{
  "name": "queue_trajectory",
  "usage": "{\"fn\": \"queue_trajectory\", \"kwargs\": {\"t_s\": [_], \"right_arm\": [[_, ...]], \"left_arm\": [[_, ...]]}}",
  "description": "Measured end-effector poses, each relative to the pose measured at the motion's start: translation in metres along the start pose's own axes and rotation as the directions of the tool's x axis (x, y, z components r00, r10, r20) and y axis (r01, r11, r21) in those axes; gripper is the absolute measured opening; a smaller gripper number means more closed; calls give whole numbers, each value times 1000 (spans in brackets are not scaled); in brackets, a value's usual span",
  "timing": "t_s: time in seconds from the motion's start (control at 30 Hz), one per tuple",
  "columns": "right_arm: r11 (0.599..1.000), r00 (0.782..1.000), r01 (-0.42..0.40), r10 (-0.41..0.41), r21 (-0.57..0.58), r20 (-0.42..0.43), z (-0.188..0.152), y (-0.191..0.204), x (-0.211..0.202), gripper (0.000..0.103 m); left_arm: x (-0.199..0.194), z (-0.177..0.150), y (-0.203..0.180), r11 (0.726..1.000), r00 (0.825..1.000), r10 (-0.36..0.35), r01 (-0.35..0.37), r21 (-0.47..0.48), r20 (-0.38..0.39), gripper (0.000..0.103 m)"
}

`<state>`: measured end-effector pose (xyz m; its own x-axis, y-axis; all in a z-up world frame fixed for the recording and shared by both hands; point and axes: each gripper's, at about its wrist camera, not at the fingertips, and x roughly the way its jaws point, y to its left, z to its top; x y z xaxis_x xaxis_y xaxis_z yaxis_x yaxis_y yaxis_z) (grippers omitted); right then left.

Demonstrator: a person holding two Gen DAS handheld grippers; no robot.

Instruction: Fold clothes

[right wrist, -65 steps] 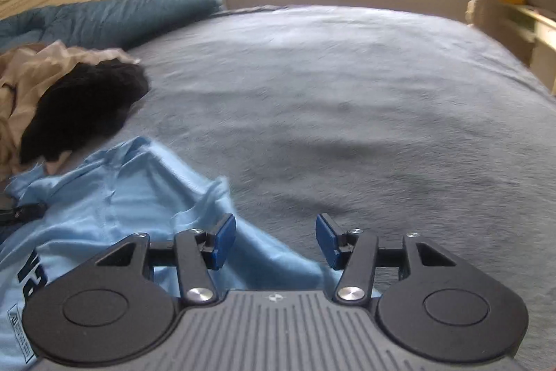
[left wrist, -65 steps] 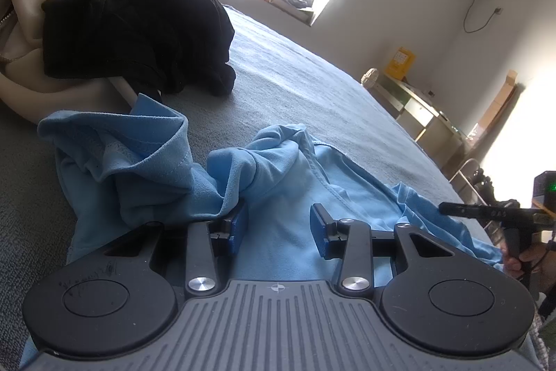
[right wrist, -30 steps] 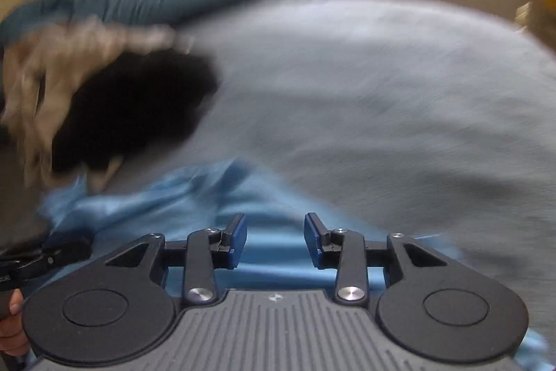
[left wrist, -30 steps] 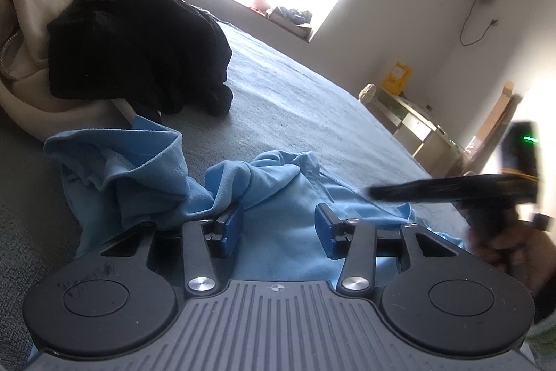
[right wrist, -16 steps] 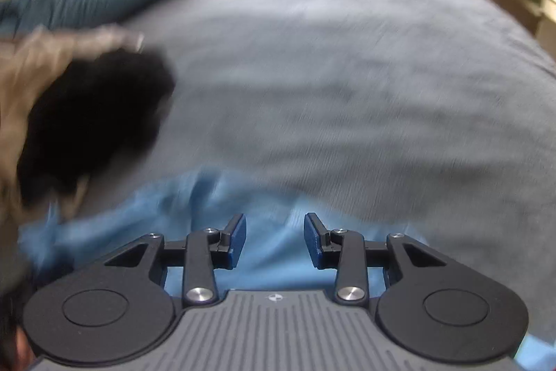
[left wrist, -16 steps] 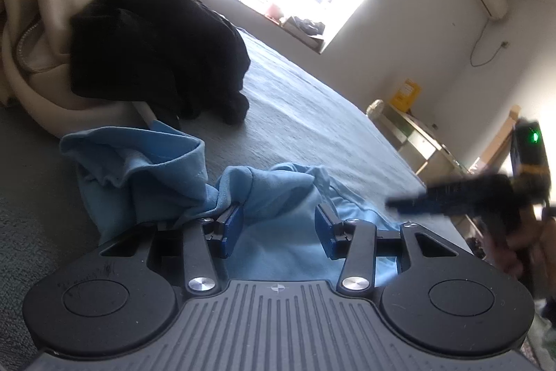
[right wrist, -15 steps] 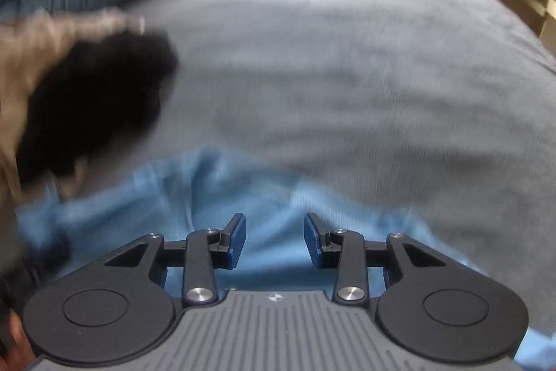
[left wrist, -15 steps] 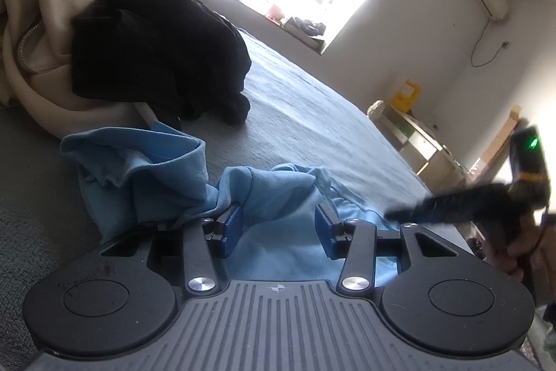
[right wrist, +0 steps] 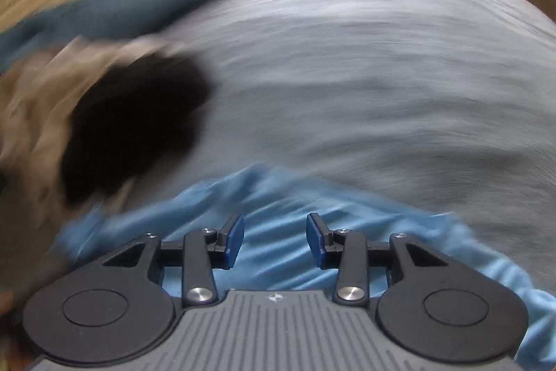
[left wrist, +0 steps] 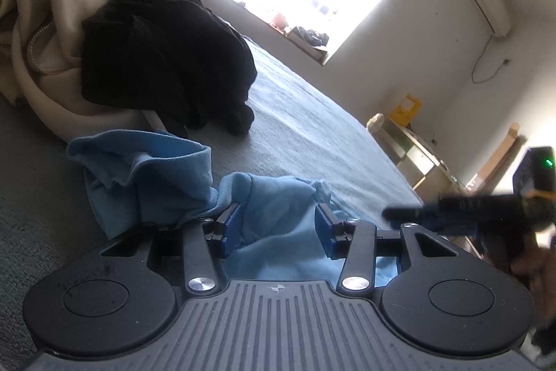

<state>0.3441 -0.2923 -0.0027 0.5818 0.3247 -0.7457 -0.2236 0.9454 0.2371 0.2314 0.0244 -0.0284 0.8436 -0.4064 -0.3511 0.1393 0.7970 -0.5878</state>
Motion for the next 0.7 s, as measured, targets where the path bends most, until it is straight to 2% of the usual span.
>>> {"fn": "queue_trajectory", "kwargs": {"t_s": [0.07,0.13,0.27,0.33,0.4,0.43,0.47,0.57,0.7], "right_arm": [[997,1000,6,-8,-73,-29,-6,19,10,43],[997,999,8,-11,-76,-31,-4,29,25,43],[1000,999,-7,6,-21,-39,12,29,61,43],[1000,998,10,-10,3,-69,15,28,78,43],[1000,999,3,-2,19,-54,16,29,85,42],[1000,999,-1,2,14,-36,17,30,84,34],[1000,1000,-5,5,8,-19,17,31,82,20],[1000,999,-16,16,-9,35,19,34,78,6],[999,996,-31,32,-13,83,25,36,79,5]], "left_arm": [[-1,0,1,1000,1000,6,-6,-1,6,46],[-1,2,3,1000,1000,8,-8,-8,8,46],[1,3,8,999,1000,12,-12,-31,12,45],[1,5,12,999,1000,12,-11,-44,12,45],[1,7,15,998,1000,12,-11,-57,16,45],[0,7,16,998,1000,13,-12,-61,19,45],[0,8,16,998,1000,15,-14,-61,22,45],[-2,9,16,998,999,20,-18,-62,31,45],[-5,9,17,998,999,29,-26,-63,42,45]]}}
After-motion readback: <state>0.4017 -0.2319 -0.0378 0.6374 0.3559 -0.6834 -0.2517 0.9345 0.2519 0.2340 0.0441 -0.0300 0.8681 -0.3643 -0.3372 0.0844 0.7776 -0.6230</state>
